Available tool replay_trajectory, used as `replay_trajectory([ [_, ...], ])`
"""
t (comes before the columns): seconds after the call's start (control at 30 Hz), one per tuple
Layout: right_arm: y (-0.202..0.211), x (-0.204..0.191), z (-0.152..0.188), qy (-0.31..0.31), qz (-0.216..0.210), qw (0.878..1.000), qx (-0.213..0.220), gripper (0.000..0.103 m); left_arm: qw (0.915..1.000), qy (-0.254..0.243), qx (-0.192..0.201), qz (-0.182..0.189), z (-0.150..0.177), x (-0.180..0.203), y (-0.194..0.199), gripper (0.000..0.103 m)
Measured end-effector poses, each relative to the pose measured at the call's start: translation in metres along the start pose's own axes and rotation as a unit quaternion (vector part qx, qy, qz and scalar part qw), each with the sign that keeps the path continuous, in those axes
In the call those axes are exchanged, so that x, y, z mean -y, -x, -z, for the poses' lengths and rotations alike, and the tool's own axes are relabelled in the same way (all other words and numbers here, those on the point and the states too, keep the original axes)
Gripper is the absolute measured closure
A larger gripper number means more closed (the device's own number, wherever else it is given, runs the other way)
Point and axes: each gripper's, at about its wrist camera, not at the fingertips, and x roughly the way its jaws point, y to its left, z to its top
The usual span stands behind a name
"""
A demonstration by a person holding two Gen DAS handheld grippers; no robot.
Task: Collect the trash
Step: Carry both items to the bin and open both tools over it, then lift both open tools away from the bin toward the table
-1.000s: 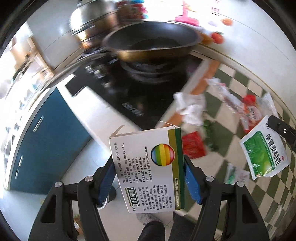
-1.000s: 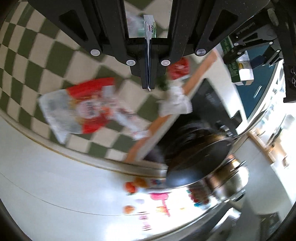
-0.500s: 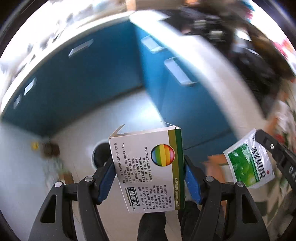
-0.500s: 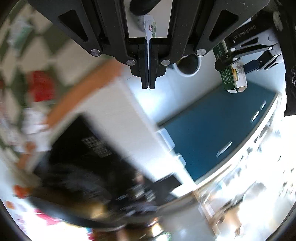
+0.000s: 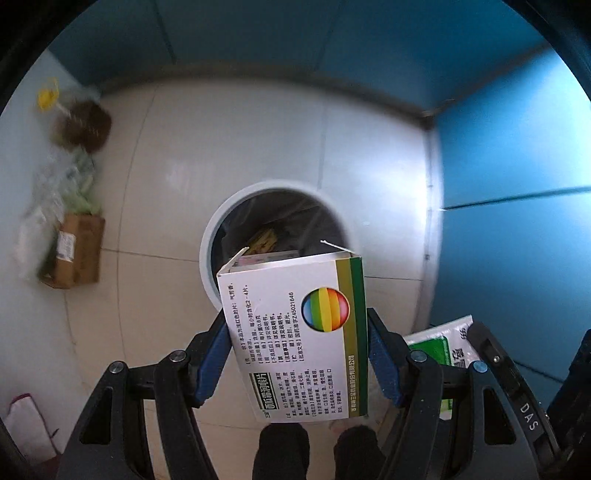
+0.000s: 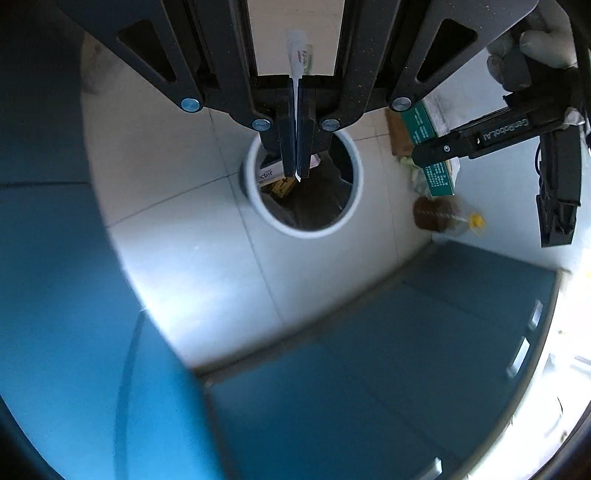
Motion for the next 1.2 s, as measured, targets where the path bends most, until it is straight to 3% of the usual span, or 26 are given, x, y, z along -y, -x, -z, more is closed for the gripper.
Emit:
replay_trajectory([
  [0.13, -0.099, -0.003, -0.002, 0.012, 0.002, 1.0, -0.025, 0.103, 0.9994, 0.022, -0.025, 0.007, -0.022, -0.034, -0.074, 0.037],
  [0.27, -0.156, -0.006, -0.002, 0.045, 0.019, 0.998, -0.035, 0.103, 0.9987, 0.031, -0.037, 0.015, -0.038, -0.05, -0.117, 0.037],
  [0.43, -0.188, 0.002, -0.006, 0.064, 0.032, 0.996, -0.043, 0.103, 0.9984, 0.028, -0.049, 0.007, -0.047, -0.059, -0.147, 0.037],
  [0.6, -0.201, -0.003, -0.005, 0.102, 0.06, 0.991, -0.061, 0.102, 0.9976, 0.035, -0.06, -0.004, -0.05, -0.061, -0.151, 0.036],
  [0.67, -0.201, -0.004, -0.004, 0.11, 0.072, 0.989, -0.069, 0.09, 0.9977, 0.035, -0.057, -0.013, -0.05, -0.061, -0.149, 0.027],
  [0.7, -0.2, -0.005, -0.004, 0.112, 0.074, 0.989, -0.069, 0.071, 0.998, 0.03, -0.052, -0.021, -0.049, -0.061, -0.147, 0.019],
  [0.73, -0.197, -0.006, -0.003, 0.113, 0.079, 0.988, -0.067, 0.049, 0.9981, 0.024, -0.045, -0.034, -0.048, -0.061, -0.142, 0.004],
  [0.8, -0.192, -0.008, 0.0, 0.121, 0.095, 0.986, -0.061, 0.031, 0.9977, 0.013, -0.022, -0.062, -0.043, -0.064, -0.13, 0.001],
  [0.87, -0.183, -0.012, 0.003, 0.133, 0.114, 0.983, -0.056, 0.025, 0.9956, 0.003, 0.007, -0.093, -0.038, -0.063, -0.116, 0.001],
  [0.93, -0.174, -0.014, 0.007, 0.141, 0.142, 0.978, -0.055, 0.006, 0.9902, -0.008, 0.038, -0.134, -0.027, -0.063, -0.098, 0.001],
  [0.97, -0.168, -0.015, 0.01, 0.144, 0.153, 0.976, -0.052, 0.0, 0.9886, -0.009, 0.046, -0.143, -0.022, -0.063, -0.092, 0.001],
  [1.1, -0.139, -0.021, 0.018, 0.148, 0.167, 0.974, -0.049, 0.0, 0.9818, -0.014, 0.069, -0.177, 0.001, -0.057, -0.057, 0.001],
  [1.2, -0.109, -0.032, 0.024, 0.152, 0.165, 0.973, -0.05, 0.0, 0.9805, -0.011, 0.077, -0.18, 0.016, -0.054, -0.029, 0.001],
])
